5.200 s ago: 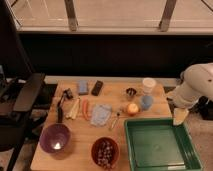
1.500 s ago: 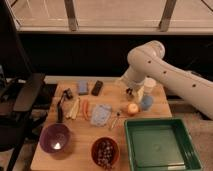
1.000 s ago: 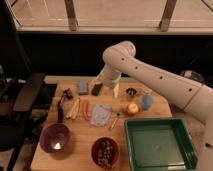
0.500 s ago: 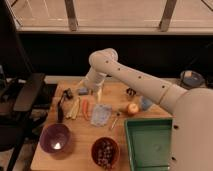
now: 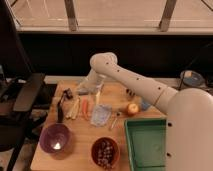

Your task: Place banana in purple bowl

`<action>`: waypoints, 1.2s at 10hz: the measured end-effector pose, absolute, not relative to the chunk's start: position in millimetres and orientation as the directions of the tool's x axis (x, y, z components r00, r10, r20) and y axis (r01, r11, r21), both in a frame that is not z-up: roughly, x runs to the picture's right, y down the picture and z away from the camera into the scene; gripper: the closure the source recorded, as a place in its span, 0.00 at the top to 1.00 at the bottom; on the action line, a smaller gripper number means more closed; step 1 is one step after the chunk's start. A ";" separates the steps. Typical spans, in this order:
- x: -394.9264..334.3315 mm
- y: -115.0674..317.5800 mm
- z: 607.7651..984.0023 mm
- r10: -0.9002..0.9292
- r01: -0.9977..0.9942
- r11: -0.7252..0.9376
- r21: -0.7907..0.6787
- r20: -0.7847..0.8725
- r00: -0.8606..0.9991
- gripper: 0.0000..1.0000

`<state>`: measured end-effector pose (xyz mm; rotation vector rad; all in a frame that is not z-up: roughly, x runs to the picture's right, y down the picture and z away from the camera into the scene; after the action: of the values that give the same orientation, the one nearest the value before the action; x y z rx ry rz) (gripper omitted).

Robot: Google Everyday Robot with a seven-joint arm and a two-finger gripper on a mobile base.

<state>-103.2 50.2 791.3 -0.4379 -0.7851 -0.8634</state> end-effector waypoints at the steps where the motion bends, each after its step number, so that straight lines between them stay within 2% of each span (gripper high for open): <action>1: -104.6 50.3 791.9 -0.503 0.806 0.590 -0.036 0.765 0.403 0.80; 6: -161.7 72.6 825.4 -0.448 0.795 0.592 -0.130 0.767 0.459 0.80; 12: -186.2 93.8 850.9 -0.394 0.768 0.597 -0.231 0.749 0.532 0.80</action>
<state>-186.2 93.8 850.9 -0.5948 -0.7074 -0.7435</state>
